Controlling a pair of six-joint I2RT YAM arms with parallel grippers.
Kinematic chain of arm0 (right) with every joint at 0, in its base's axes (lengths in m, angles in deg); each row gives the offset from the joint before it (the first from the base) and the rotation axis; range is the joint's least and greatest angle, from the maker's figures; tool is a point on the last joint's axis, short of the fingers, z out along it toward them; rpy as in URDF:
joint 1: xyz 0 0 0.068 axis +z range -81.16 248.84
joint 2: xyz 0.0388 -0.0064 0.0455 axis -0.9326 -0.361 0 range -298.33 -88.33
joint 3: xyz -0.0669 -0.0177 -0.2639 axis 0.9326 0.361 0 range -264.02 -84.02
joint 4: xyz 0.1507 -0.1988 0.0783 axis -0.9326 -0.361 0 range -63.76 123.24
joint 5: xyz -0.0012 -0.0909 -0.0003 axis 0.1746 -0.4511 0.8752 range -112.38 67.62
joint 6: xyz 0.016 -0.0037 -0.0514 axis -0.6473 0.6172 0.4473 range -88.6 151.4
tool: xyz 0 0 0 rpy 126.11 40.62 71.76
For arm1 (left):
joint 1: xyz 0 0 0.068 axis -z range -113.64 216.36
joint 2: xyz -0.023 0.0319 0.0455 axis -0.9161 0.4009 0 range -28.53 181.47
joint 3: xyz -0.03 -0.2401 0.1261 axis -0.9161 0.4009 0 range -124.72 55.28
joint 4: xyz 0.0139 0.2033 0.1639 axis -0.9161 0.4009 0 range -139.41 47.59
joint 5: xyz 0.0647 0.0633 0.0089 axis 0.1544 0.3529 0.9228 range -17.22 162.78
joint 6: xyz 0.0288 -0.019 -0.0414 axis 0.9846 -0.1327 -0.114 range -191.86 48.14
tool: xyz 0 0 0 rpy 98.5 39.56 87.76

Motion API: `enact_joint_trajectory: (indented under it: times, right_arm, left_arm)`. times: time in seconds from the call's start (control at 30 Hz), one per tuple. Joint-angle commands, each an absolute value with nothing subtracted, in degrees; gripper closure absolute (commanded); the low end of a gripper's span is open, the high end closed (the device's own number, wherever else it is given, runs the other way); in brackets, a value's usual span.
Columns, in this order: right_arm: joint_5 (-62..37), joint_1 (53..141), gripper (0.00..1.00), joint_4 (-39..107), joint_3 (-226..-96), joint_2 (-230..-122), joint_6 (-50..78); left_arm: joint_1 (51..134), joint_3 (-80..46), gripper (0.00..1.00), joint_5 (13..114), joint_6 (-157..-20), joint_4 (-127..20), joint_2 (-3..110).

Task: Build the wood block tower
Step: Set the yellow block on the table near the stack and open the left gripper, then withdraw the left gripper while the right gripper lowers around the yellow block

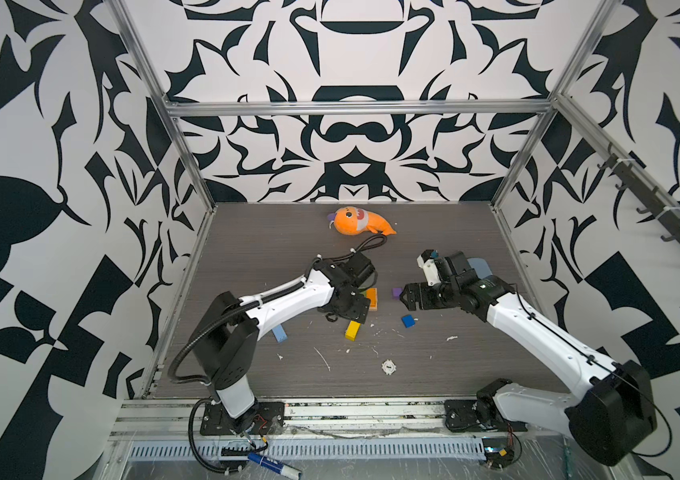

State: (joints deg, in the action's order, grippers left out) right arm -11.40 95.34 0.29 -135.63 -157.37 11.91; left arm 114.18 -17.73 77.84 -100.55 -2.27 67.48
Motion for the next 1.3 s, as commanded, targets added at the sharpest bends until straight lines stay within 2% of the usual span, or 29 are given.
enact_joint_trajectory:
  times: [0.0, 0.27, 0.43, 0.57, 0.87, 1.27]
  right_arm:
    - [-8.59, 97.59, 0.03, 0.34, -140.27, -159.07, 17.32]
    - [-14.32, 108.88, 0.05, -8.95, -150.25, -169.85, 27.51]
    - [-14.65, 111.71, 0.06, -11.19, -153.49, -174.94, 31.26]
    - [-14.83, 113.57, 0.05, -12.91, -156.14, -178.41, 33.69]
    - [-17.37, 119.96, 0.06, -13.91, -159.98, -185.93, 37.98]
    - [-21.23, 123.22, 0.08, -14.27, -166.12, -194.11, 39.39]
  left_arm:
    - [110.53, -13.77, 0.1, 74.04, -102.32, -0.72, 64.72]
    - [102.38, -5.22, 0.09, 69.95, -105.06, -2.26, 54.01]
    - [94.27, -1.44, 0.08, 67.89, -105.28, 0.44, 46.75]
    - [90.99, 0.55, 0.07, 67.06, -104.97, 1.74, 41.95]
    - [88.12, 3.57, 0.07, 67.16, -106.58, 3.06, 38.59]
    - [87.09, 3.87, 0.07, 66.99, -106.33, 3.08, 37.77]
